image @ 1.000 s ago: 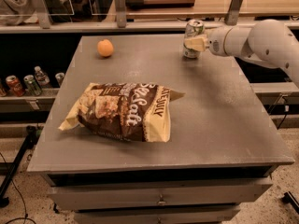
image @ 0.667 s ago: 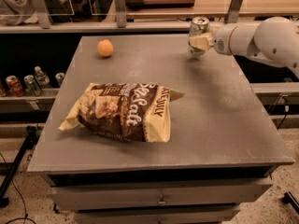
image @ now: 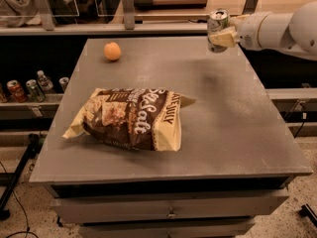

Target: Knock 7up can over

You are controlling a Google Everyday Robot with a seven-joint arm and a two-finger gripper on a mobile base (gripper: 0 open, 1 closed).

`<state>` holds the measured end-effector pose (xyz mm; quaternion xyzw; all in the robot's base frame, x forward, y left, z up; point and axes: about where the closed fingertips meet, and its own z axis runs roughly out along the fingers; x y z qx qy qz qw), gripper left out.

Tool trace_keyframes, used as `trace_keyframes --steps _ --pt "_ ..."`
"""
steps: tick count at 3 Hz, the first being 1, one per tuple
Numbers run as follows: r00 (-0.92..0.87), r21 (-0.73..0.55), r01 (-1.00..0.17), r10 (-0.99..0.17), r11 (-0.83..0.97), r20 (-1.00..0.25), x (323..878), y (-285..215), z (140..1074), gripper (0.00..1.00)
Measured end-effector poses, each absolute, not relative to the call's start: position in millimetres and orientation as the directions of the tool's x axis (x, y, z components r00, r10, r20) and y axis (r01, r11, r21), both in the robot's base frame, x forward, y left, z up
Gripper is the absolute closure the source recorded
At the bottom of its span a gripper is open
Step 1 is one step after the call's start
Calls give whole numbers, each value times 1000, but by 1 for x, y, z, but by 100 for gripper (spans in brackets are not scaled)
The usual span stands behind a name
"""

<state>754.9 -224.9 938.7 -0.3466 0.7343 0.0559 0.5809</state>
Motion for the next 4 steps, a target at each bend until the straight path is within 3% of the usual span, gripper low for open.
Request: trace_keyframes --steps 2,4 --pt "86 -569 -695 -736 439 -672 741 -222 958 100" --pt "156 -660 -742 -924 123 -348 722 -207 938 100"
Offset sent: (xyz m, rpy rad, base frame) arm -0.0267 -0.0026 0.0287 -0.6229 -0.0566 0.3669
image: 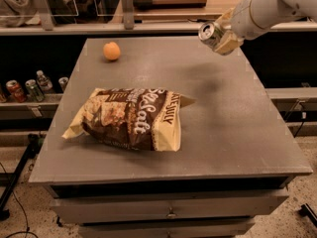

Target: Knock 7up can over

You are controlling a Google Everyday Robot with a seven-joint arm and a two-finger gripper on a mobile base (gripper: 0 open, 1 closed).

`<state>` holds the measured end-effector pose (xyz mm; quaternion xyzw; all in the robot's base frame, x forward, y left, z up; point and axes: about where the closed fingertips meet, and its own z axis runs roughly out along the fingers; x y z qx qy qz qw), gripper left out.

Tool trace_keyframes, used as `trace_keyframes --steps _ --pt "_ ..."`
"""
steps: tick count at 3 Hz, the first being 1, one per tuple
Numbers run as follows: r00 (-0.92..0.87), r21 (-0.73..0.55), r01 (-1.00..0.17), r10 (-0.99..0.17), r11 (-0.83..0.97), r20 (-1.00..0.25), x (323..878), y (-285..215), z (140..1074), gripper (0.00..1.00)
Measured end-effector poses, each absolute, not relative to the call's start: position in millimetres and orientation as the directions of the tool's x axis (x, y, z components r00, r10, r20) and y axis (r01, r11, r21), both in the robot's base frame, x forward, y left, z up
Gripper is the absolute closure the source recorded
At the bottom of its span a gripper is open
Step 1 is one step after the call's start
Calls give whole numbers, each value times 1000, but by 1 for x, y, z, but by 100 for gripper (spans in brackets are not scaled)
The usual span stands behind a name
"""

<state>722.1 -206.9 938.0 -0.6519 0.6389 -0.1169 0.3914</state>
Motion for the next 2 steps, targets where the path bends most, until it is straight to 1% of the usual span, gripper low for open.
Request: trace_keyframes --steps 1,2 --pt "164 -656 -755 -974 -20 -159 714 -200 921 100" --pt "193 -611 -777 -981 -149 -6 706 -195 907 100"
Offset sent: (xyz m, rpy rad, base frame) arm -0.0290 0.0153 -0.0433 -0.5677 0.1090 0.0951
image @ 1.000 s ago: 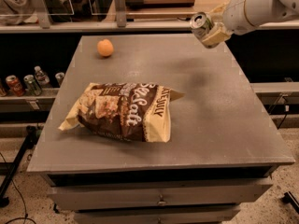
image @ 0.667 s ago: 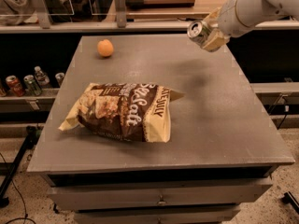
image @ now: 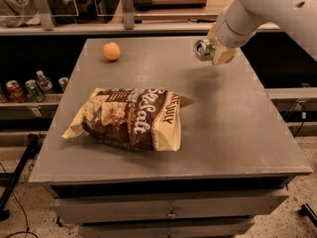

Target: Knock 7up can over

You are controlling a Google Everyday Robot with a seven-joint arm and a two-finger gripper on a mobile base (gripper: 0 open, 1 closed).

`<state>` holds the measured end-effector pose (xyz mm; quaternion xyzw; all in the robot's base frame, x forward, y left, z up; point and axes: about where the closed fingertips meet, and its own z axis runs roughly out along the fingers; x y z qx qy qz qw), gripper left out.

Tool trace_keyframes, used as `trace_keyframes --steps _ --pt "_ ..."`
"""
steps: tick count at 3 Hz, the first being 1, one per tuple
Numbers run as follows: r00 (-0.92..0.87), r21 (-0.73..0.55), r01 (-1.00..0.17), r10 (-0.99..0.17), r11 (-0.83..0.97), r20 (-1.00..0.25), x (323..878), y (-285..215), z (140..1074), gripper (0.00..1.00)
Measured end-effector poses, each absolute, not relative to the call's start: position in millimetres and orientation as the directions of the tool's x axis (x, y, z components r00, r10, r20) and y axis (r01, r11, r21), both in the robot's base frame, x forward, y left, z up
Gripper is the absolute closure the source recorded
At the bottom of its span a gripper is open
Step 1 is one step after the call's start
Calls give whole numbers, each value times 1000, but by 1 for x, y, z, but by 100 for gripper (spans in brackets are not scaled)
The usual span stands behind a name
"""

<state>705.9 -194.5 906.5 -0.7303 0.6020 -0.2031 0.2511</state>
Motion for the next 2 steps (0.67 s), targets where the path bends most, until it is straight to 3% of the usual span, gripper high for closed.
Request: trace_keyframes --steps 2 --pt "285 -480 -813 -944 -329 164 683 -183 896 100"
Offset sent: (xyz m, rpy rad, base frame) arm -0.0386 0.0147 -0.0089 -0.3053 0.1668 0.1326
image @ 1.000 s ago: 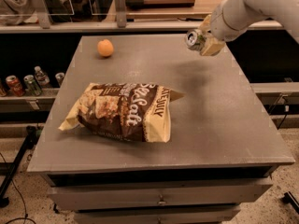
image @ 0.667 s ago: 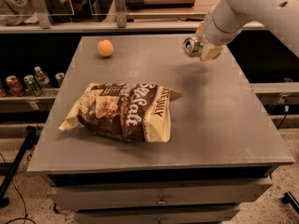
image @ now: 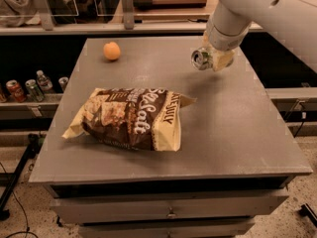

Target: Knock 7up can over

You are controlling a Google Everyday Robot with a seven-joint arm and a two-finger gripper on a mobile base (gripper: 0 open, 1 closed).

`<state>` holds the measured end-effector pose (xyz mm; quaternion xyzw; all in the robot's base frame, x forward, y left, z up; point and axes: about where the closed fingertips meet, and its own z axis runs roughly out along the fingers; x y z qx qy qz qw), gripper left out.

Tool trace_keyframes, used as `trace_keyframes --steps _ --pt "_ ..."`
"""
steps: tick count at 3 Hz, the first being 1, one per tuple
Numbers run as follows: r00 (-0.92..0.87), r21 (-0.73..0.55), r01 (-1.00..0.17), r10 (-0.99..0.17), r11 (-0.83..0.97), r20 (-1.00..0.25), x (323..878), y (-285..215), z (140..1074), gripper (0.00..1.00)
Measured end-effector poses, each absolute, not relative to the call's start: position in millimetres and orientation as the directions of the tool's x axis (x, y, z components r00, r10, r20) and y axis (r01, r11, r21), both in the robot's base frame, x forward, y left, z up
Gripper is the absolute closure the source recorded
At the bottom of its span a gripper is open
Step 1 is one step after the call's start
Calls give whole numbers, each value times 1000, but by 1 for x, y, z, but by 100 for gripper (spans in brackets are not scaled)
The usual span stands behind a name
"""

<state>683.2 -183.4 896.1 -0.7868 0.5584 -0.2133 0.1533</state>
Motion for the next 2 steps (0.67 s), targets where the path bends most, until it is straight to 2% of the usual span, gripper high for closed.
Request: trace_keyframes --steps 2 --pt "374 -338 -844 -908 -417 187 659 -172 884 100"
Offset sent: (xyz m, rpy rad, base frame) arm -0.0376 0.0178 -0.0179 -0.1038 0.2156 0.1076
